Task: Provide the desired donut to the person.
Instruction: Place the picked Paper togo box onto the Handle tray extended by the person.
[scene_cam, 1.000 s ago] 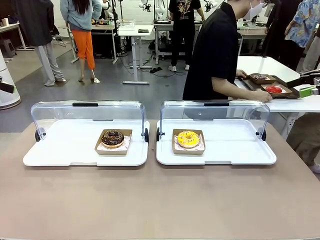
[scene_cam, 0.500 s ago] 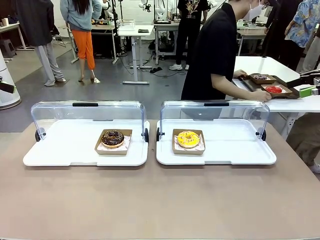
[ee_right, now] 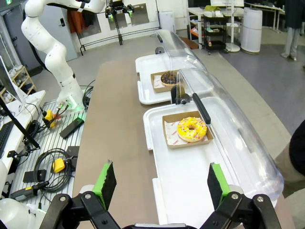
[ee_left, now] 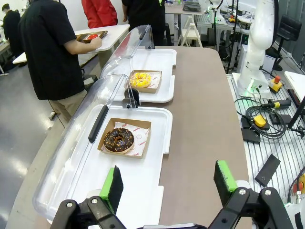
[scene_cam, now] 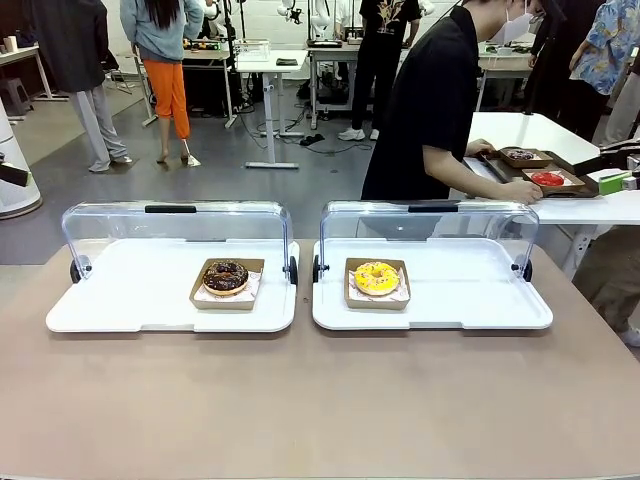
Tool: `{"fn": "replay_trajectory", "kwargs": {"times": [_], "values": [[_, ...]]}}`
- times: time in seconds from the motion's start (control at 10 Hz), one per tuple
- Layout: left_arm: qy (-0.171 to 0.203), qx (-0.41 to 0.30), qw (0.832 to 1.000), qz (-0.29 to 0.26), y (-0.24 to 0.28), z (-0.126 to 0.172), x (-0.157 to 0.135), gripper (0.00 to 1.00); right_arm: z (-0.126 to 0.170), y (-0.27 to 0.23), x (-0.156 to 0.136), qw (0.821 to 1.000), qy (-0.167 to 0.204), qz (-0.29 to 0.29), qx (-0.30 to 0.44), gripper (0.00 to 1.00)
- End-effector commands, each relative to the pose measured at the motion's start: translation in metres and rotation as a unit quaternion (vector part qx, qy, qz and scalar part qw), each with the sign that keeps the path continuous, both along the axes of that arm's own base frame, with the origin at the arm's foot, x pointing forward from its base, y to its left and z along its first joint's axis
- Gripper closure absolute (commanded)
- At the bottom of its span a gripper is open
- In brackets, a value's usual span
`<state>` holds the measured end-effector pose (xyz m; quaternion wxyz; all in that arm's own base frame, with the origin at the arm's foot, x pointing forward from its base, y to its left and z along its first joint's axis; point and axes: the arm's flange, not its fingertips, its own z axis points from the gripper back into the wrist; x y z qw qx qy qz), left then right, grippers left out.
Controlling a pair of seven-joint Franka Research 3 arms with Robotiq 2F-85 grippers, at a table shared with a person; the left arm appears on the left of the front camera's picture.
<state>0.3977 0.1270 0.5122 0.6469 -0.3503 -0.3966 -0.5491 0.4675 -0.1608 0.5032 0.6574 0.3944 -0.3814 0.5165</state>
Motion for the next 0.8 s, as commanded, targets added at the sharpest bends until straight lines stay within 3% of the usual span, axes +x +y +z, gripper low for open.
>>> {"fn": "replay_trajectory", "kwargs": {"times": [0.0,0.7], "values": [[-0.001,-0.004,1.0,-0.003,-0.0005,0.0013,0.0003,0.0,0.0011,0.0008,-0.0006,1.0,-0.001,0.0,0.001,0.0],[-0.001,-0.004,1.0,-0.003,-0.0005,0.0013,0.0003,0.0,0.0011,0.0008,-0.0006,1.0,-0.001,0.0,0.001,0.0]]}}
